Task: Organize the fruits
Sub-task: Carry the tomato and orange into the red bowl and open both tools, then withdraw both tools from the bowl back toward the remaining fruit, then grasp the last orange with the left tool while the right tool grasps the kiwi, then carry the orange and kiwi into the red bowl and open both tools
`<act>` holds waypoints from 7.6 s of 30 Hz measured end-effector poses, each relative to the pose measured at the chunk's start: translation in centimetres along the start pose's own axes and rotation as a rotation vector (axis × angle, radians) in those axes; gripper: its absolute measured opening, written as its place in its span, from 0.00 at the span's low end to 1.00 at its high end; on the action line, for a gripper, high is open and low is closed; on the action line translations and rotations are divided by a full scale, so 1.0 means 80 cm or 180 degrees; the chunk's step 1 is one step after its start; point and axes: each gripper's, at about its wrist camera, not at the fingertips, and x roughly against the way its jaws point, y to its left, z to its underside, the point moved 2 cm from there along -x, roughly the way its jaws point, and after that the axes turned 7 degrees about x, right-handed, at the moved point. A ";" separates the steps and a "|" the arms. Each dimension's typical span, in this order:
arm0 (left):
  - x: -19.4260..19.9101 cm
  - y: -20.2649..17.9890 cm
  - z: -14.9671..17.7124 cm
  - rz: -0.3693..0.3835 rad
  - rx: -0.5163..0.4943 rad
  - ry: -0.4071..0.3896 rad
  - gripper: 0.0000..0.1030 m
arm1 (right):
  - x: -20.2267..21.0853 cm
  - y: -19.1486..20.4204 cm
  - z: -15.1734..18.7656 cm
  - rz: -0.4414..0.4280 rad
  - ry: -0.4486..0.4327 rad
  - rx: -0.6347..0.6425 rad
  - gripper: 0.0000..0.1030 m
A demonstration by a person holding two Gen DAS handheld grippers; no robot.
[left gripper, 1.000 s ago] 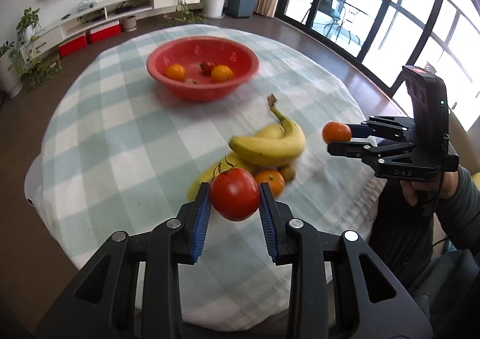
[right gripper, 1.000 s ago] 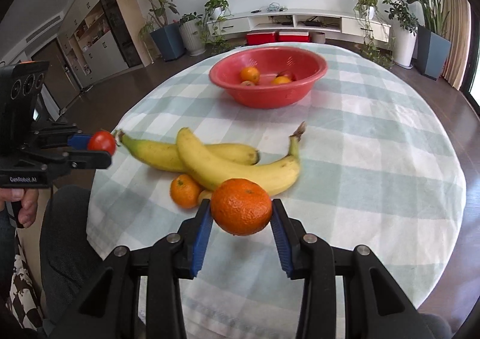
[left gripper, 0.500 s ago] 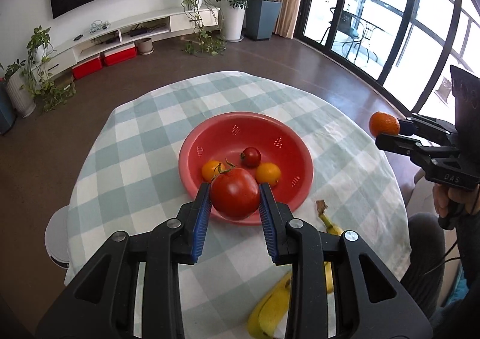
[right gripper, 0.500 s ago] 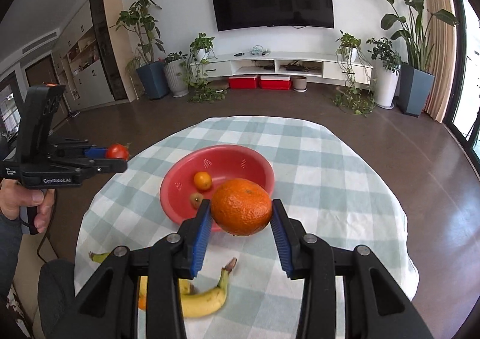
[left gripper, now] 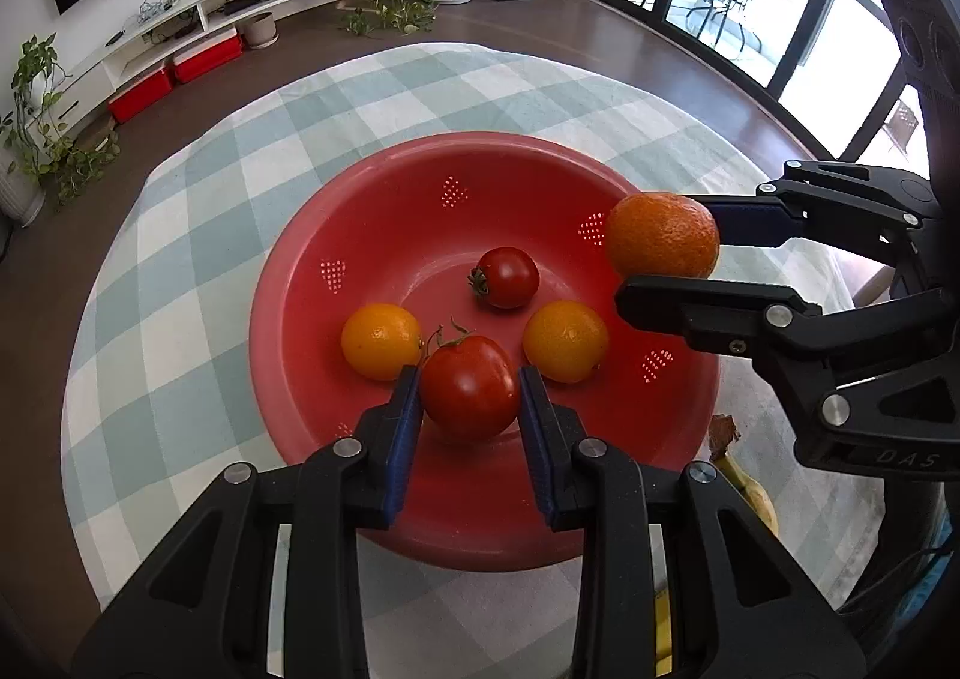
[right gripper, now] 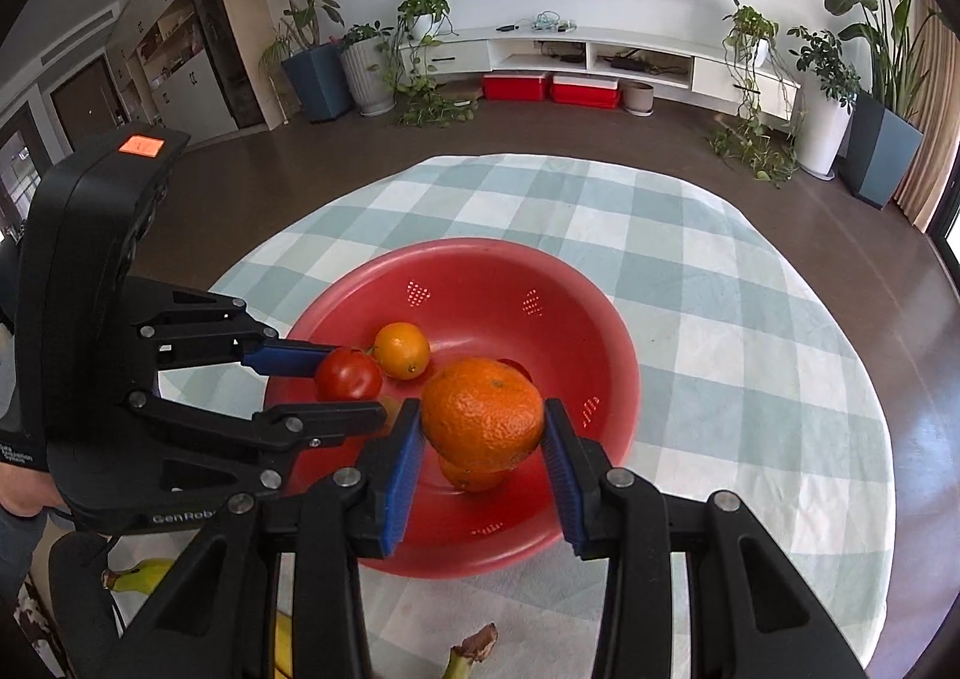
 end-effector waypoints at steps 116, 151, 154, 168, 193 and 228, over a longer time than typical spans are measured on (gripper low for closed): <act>0.054 -0.094 0.263 0.0404 0.0000 -0.0211 0.35 | 0.104 0.119 0.238 -0.0254 -0.0114 -0.0402 0.74; 0.088 -0.066 0.300 0.0125 0.0593 -0.0402 0.35 | 0.046 0.155 0.210 0.0212 0.0144 -0.0062 0.43; 0.087 -0.066 0.300 0.0119 0.0587 -0.0399 0.35 | 0.046 0.158 0.211 0.0266 0.0152 -0.0006 0.38; 0.089 -0.067 0.303 0.0104 0.0593 -0.0422 0.35 | 0.059 0.162 0.222 0.0111 0.0174 -0.0026 0.26; 0.138 -0.057 0.307 0.0177 0.0719 -0.0622 0.35 | 0.132 0.097 0.217 0.0098 -0.0123 -0.0468 0.26; 0.188 -0.009 0.054 -0.0064 0.0031 -0.0926 0.35 | 0.142 0.030 0.046 0.0183 -0.0580 -0.0105 0.26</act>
